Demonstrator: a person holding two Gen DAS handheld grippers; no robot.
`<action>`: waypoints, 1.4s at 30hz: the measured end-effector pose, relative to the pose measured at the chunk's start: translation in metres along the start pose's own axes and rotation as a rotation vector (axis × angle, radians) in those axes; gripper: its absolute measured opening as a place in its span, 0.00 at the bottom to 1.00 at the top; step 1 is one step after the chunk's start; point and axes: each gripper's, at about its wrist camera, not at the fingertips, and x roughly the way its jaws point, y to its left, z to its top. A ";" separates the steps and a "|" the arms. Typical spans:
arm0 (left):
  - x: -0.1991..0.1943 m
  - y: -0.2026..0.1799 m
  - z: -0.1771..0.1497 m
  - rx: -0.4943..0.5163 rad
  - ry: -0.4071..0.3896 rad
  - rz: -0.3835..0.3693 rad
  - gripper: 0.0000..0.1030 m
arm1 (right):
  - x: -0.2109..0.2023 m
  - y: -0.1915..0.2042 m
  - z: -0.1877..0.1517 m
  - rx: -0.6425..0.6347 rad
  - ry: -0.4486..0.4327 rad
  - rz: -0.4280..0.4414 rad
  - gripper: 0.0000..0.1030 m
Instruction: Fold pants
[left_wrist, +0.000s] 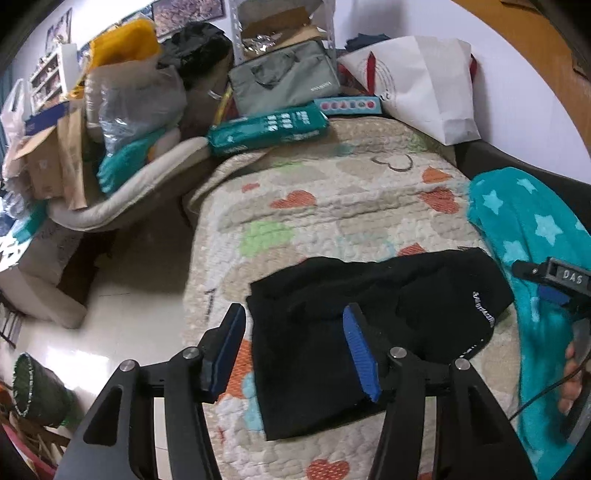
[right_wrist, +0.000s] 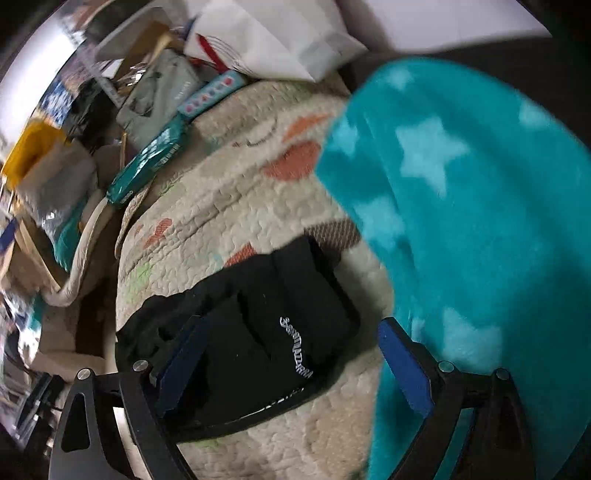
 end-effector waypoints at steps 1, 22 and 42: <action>0.004 -0.001 0.001 0.001 0.007 -0.008 0.53 | 0.004 0.000 -0.002 -0.004 0.005 -0.004 0.93; 0.114 -0.067 0.045 0.048 0.238 -0.291 0.53 | 0.008 -0.019 -0.040 0.024 -0.001 -0.084 0.88; 0.222 -0.262 0.073 0.494 0.463 -0.642 0.57 | 0.078 -0.022 -0.026 0.155 0.070 -0.044 0.73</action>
